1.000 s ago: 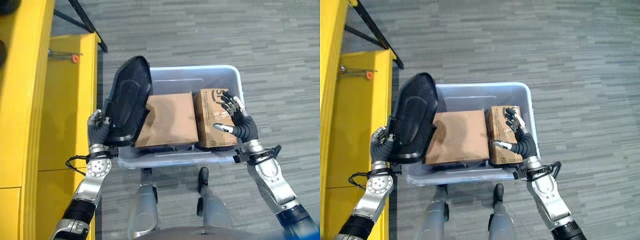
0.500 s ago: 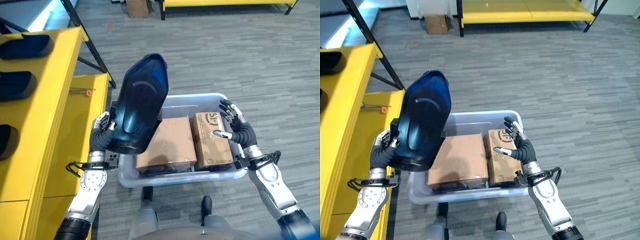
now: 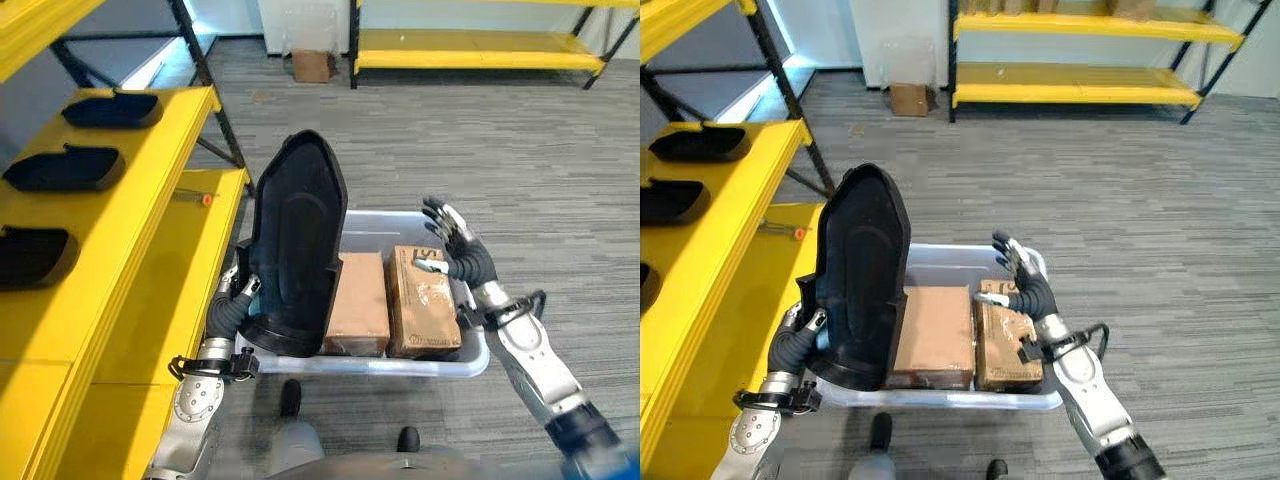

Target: Move parts from the plastic box to the shelf.

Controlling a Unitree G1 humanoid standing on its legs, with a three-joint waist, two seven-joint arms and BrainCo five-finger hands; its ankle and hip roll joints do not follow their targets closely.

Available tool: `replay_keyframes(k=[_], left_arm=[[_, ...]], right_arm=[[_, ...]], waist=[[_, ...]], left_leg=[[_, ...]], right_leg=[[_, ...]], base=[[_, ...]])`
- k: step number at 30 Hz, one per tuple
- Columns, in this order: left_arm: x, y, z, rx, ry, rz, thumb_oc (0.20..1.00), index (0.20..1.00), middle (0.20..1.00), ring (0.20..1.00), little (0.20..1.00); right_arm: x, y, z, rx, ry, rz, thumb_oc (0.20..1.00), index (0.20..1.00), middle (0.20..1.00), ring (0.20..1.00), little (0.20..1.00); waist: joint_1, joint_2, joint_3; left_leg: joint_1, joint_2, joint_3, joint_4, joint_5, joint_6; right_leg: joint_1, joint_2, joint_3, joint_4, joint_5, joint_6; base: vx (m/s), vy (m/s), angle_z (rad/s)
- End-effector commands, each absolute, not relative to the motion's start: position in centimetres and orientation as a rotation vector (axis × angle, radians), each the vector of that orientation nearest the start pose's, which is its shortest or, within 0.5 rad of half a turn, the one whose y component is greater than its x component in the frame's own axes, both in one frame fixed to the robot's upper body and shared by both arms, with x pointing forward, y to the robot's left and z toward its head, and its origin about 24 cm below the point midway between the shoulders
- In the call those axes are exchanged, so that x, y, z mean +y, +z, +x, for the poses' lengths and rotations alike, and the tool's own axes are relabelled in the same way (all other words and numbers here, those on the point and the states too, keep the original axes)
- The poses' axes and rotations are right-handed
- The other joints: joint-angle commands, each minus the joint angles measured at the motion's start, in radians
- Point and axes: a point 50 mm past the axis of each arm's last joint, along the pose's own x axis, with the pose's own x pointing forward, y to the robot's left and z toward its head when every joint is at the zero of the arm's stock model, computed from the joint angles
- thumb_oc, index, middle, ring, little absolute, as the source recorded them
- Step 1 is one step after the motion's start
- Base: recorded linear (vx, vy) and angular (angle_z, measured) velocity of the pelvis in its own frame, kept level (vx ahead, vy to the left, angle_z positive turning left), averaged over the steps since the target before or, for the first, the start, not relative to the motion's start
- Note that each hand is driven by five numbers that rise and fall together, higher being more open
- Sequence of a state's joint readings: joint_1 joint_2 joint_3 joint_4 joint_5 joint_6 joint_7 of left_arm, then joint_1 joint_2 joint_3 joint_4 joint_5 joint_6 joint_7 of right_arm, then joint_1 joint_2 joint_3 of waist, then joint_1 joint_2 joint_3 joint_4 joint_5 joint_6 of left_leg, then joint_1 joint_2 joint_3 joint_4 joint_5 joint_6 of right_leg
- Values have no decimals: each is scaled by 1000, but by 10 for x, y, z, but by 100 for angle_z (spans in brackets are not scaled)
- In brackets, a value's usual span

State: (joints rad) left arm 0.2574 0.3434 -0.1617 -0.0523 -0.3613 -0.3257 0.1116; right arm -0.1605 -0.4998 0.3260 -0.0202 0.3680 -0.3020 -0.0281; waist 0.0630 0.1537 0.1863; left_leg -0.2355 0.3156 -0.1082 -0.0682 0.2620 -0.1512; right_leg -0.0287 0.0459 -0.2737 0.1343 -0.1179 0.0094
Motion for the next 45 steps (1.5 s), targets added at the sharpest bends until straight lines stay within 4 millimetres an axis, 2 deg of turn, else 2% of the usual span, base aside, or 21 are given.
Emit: replay_keyframes(k=[1,3,4,8,11,12,14,18,21,23,24,26,27,28,29,31,34,36,39,42,45], left_arm=[[211,79,222,-322,34,-24,200,200,200,200,200],[209,85,224,-351,31,-33,200,200,200,200,200],[205,90,228,-375,15,-32,200,200,200,200,200],[195,97,235,-404,-27,-54,200,200,200,200,200],[191,100,235,-411,-52,-54,200,200,200,200,200],[191,99,234,-408,-57,-47,200,200,200,200,200],[199,102,229,-415,-53,23,200,200,200,200,200],[209,97,222,-386,-14,60,200,200,200,200,200],[221,94,215,-365,25,123,200,200,200,200,200],[221,95,216,-368,16,139,200,200,200,200,200],[221,96,216,-371,7,159,200,200,200,200,200],[223,96,218,-370,11,176,200,200,200,200,200],[223,96,218,-371,11,176,200,200,200,200,200],[222,93,221,-364,11,165,200,200,200,200,200],[222,92,221,-356,3,164,200,200,200,200,200],[222,91,217,-345,-4,177,200,200,200,200,200],[223,87,215,-332,11,159,200,200,200,200,200],[219,87,217,-342,11,114,200,200,200,200,200],[218,85,214,-328,13,65,200,200,200,200,200],[212,89,220,-340,-17,-12,200,200,200,200,200],[204,101,229,-398,-50,-9,200,200,200,200,200]], right_arm=[[-150,132,273,-502,318,-106,1000,1000,1000,1000,1000],[-150,132,270,-503,326,-99,1000,1000,1000,1000,1000],[-150,128,267,-489,327,-84,1000,1000,1000,1000,1000],[-163,109,259,-407,268,-62,1000,1000,1000,1000,1000],[-176,105,253,-386,219,-50,1000,1000,1000,1000,1000],[-177,104,252,-379,213,-48,1000,1000,1000,1000,1000],[-181,94,248,-339,193,-38,1000,1000,1000,1000,1000],[-177,85,247,-299,208,-31,1000,1000,1000,1000,1000],[-168,78,248,-266,232,-27,1000,1000,1000,1000,1000],[-167,75,247,-256,231,-26,1000,1000,1000,1000,1000],[-167,72,244,-242,224,-7,1000,1000,1000,1000,1000],[-165,67,242,-221,235,8,1000,1000,1000,1000,1000],[-165,68,242,-222,235,8,1000,1000,1000,1000,1000],[-165,66,240,-210,249,23,1000,1000,1000,1000,1000],[-165,65,238,-202,263,25,1000,1000,1000,1000,1000],[-165,62,234,-185,293,24,1000,1000,1000,1000,1000],[-165,58,233,-169,302,38,1000,1000,1000,1000,1000],[-159,65,236,-202,323,39,1000,1000,1000,1000,1000],[-161,68,237,-214,325,31,1000,1000,1000,1000,1000],[-167,75,240,-233,318,24,1000,1000,1000,1000,1000],[-174,83,245,-265,294,-13,1000,1000,1000,1000,1000]], waist=[[23,-130,10],[5,-152,3],[-29,-157,-12],[-102,-126,-44],[-120,-111,-60],[-115,-111,-61],[-75,-139,-57],[-42,-174,-62],[18,-234,-62],[20,-236,-66],[10,-244,-65],[-25,-233,-69],[-24,-236,-70],[-80,-218,-65],[-88,-212,-58],[-97,-211,-52],[-108,-224,-56],[-106,-230,-53],[-89,-230,-57],[-91,-233,-21],[-102,-236,3]], left_leg=[[52,38,91,50,84,-5],[91,6,106,234,-31,21],[154,31,172,326,-54,27],[335,58,230,248,-93,-3],[345,6,295,112,-230,16],[344,-7,297,100,-243,18],[326,-74,263,46,-281,38],[317,-130,217,6,-301,61],[225,-237,140,144,-393,104],[209,-267,127,165,-408,116],[197,-309,119,167,-390,140],[224,-329,99,132,-378,167],[221,-333,101,130,-373,168],[243,-336,55,99,-350,184],[256,-333,49,81,-337,188],[266,-336,44,42,-307,196],[266,-350,36,21,-286,195],[253,-347,31,38,-282,179],[244,-338,33,64,-294,169],[139,-367,27,294,-353,138],[82,-322,45,425,-380,108]], right_leg=[[-70,-181,-3,90,-7,57],[-90,-218,-53,60,33,39],[-104,-238,-115,62,39,19],[-129,-308,-223,136,37,52],[-122,-364,-257,176,66,89],[-118,-374,-258,176,72,94],[-72,-444,-295,119,173,155],[-16,-478,-334,51,235,196],[59,-547,-355,-34,359,242],[68,-562,-337,-48,382,246],[62,-583,-301,-52,425,238],[18,-552,-136,-8,407,211],[12,-556,-133,-7,409,211],[-50,-395,132,14,325,161],[-80,-320,191,42,275,144],[-108,-222,189,60,199,117],[-107,-118,179,30,155,94],[-66,-104,245,-28,154,94],[-52,-121,210,-36,146,91],[-56,-138,173,-2,116,67],[-55,-143,133,66,77,42]], base=[[-256,-127,148],[-367,-178,129],[-275,-78,114],[-99,139,212],[16,168,161],[92,326,133],[42,350,97],[17,162,70],[41,338,65],[2,334,79],[0,402,61],[20,320,42],[65,251,37],[64,239,29],[46,307,19],[-10,129,20],[0,-13,-7],[-5,-137,-20],[17,-127,24],[-44,-152,41],[-41,-62,88]])
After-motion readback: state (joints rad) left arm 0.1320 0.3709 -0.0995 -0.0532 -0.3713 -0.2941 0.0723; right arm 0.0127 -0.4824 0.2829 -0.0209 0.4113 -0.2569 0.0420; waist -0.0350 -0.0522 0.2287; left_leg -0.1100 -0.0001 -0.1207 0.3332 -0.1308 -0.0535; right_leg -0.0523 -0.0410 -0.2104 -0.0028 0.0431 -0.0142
